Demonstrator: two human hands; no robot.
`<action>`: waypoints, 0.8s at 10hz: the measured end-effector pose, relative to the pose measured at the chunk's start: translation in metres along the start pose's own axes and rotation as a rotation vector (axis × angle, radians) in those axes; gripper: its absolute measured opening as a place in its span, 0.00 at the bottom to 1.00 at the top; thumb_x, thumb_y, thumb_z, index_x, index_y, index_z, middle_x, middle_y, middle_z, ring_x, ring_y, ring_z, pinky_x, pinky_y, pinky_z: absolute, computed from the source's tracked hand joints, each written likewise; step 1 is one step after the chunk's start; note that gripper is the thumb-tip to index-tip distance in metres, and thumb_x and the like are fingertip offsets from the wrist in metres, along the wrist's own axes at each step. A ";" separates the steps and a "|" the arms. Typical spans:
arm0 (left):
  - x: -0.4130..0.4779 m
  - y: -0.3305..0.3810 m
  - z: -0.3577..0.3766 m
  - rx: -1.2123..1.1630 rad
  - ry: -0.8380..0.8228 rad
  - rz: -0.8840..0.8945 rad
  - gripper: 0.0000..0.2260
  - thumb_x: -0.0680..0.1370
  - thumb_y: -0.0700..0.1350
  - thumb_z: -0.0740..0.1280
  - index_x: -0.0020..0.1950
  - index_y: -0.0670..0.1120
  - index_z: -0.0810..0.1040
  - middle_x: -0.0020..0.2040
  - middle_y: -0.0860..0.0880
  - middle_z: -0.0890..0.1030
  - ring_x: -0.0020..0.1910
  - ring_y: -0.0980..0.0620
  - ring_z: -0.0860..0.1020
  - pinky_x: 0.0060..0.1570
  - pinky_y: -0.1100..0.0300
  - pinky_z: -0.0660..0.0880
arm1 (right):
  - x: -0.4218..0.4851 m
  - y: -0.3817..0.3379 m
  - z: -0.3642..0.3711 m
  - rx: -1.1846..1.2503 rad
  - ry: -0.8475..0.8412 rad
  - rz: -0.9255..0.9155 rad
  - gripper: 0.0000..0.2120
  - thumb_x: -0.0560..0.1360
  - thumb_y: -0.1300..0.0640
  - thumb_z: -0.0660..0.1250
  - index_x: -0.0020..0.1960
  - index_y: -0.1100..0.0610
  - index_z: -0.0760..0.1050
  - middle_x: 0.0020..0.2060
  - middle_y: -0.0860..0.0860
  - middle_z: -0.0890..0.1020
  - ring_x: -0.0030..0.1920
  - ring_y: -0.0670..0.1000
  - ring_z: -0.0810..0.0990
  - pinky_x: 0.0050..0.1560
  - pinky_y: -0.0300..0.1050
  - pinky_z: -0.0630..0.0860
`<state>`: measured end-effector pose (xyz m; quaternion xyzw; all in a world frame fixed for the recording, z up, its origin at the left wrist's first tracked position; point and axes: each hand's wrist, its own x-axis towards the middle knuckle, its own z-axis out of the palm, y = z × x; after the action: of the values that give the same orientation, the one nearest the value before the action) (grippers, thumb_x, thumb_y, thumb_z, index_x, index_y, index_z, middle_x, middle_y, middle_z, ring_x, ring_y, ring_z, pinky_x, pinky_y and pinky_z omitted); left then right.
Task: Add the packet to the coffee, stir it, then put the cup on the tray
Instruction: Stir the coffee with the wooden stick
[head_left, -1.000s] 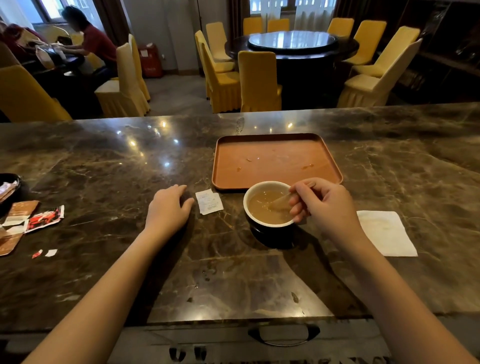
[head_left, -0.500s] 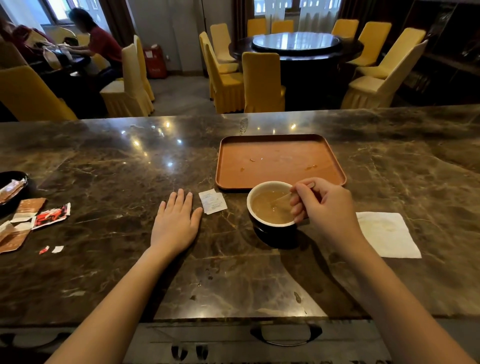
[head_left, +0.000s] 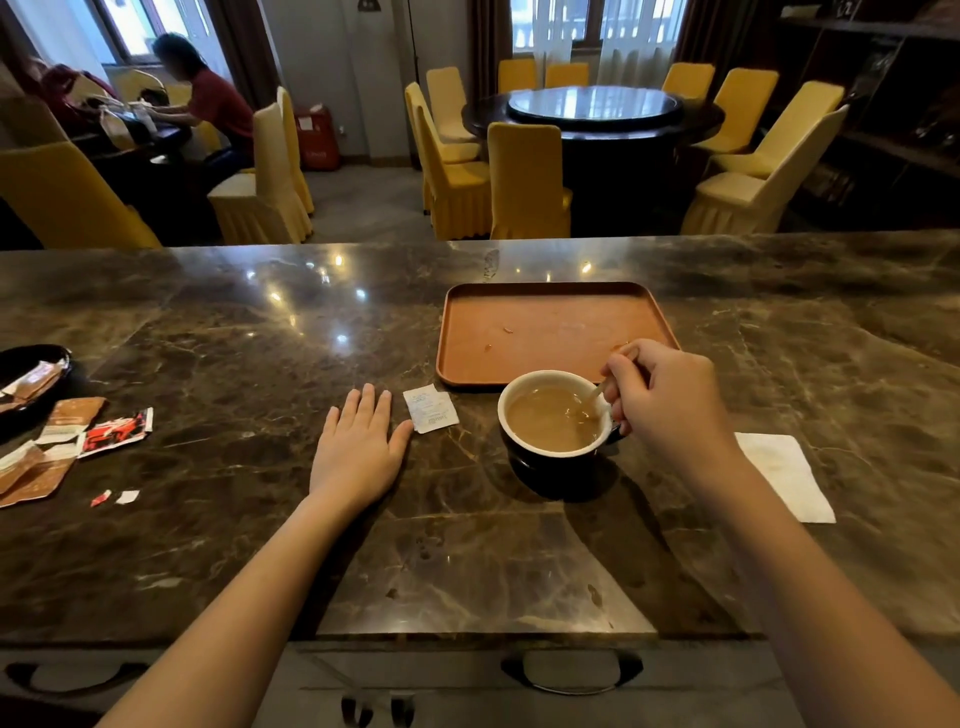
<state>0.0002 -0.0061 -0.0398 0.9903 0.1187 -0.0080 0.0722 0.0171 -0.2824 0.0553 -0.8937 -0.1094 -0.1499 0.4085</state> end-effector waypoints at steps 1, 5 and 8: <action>0.000 0.000 0.000 0.003 -0.001 0.001 0.28 0.79 0.58 0.45 0.76 0.47 0.49 0.78 0.46 0.48 0.77 0.49 0.46 0.75 0.50 0.45 | -0.007 -0.002 0.009 0.119 -0.051 0.003 0.09 0.77 0.58 0.61 0.43 0.58 0.78 0.32 0.52 0.81 0.30 0.49 0.79 0.34 0.44 0.80; 0.001 -0.002 0.001 0.002 0.003 0.005 0.28 0.79 0.59 0.44 0.76 0.47 0.49 0.78 0.46 0.49 0.77 0.49 0.46 0.75 0.50 0.45 | -0.004 -0.002 -0.020 0.031 -0.135 0.051 0.10 0.77 0.59 0.61 0.40 0.59 0.77 0.30 0.54 0.81 0.25 0.48 0.78 0.26 0.39 0.77; 0.001 -0.002 0.001 -0.007 0.001 0.006 0.28 0.79 0.59 0.44 0.76 0.47 0.48 0.78 0.47 0.48 0.77 0.49 0.46 0.75 0.50 0.45 | -0.005 -0.004 0.013 0.073 -0.024 -0.015 0.09 0.77 0.58 0.61 0.44 0.58 0.78 0.33 0.53 0.81 0.31 0.50 0.80 0.35 0.47 0.81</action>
<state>0.0007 -0.0044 -0.0411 0.9904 0.1157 -0.0067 0.0754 0.0134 -0.2701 0.0478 -0.8791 -0.1263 -0.1379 0.4385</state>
